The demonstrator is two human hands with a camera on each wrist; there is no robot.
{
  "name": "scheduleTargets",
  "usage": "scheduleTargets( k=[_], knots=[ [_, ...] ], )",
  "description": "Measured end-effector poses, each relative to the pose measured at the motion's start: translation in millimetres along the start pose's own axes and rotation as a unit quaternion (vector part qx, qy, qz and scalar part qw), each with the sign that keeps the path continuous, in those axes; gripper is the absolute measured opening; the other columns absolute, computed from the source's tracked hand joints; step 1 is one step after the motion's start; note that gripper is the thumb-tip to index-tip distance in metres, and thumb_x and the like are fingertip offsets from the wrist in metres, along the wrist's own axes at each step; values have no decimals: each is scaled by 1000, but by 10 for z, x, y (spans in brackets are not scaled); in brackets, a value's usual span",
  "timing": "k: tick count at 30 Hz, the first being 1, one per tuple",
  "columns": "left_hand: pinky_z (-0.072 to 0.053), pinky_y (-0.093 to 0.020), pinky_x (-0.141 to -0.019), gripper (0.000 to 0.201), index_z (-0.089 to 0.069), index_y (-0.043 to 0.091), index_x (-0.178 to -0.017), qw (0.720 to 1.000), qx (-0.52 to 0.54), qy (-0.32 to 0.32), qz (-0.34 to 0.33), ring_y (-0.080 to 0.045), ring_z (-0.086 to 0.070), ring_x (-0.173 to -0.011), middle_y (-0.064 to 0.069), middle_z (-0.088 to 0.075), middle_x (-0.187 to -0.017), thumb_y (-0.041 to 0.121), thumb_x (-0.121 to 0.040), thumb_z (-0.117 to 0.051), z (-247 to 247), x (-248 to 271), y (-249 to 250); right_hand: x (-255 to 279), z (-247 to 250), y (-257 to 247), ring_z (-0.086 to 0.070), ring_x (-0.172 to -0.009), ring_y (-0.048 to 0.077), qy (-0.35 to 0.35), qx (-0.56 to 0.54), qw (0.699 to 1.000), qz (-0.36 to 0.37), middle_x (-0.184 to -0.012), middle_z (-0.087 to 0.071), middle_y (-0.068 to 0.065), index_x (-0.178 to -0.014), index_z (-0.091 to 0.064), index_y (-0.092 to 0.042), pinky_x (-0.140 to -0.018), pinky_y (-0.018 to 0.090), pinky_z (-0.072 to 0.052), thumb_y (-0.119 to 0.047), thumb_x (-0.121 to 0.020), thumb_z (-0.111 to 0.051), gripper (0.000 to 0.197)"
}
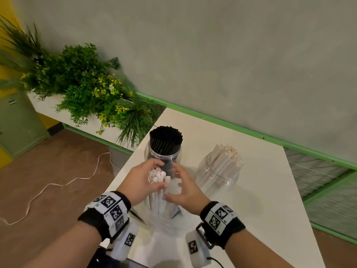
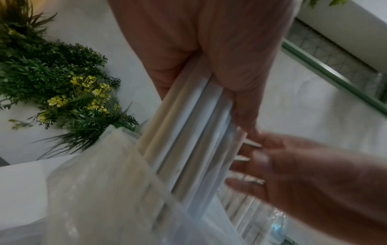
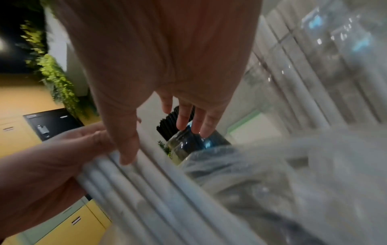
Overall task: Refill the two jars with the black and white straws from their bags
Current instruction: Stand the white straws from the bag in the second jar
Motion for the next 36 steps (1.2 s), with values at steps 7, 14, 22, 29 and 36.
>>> scheduleTargets(
  k=[7, 14, 22, 29, 36],
  knots=[
    [-42, -8, -84, 66, -44, 40, -128, 997, 29, -70, -7, 0, -59, -99, 16, -59, -115, 11, -75, -71, 107, 9, -73, -67, -342, 34, -55, -116, 9, 65, -67, 995, -40, -127, -57, -10, -137, -40, -29, -100, 41, -46, -29, -66, -80, 81],
    [-38, -3, -78, 56, -46, 38, -124, 997, 31, -66, -14, 2, -59, -94, 19, -61, -108, 14, -80, -70, 151, 14, -163, -29, -417, -22, -64, -104, 18, 135, -137, 981, -25, -110, -69, -1, -118, -60, -22, -92, 41, -52, -15, -76, -75, 45],
    [-41, -9, -73, 26, -58, 41, -89, 996, 20, -55, -71, 1, -60, -89, 17, -66, -91, 19, -82, -70, 167, -5, -165, -5, -437, -7, -67, -85, 14, 204, -186, 960, -52, -87, -71, 1, -96, -67, -8, -75, 30, -55, -3, -80, -72, 18],
    [-37, -4, -76, 27, -58, 37, -94, 992, 10, -44, -120, 2, -55, -93, 17, -62, -95, 12, -84, -65, 119, -11, -65, 33, -437, -147, -63, -79, 3, 255, -128, 958, -14, -85, -67, -5, -98, -61, -14, -71, 19, -49, -4, -83, -70, 20],
    [-36, -2, -74, 21, -61, 32, -100, 988, 6, -51, -145, 5, -53, -97, 17, -62, -99, 14, -88, -62, 56, -100, 19, 113, -77, -346, -65, -98, 14, 401, -98, 910, 28, -103, -62, 3, -112, -45, -35, -87, 34, -53, -8, -84, -68, 46]
  ],
)
Point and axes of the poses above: each hand's wrist, its own x-axis away from the middle knuckle, its own z-axis out of the back of the hand, y = z × x, the point moved 1 cm from there along -x, towards the middle knuckle
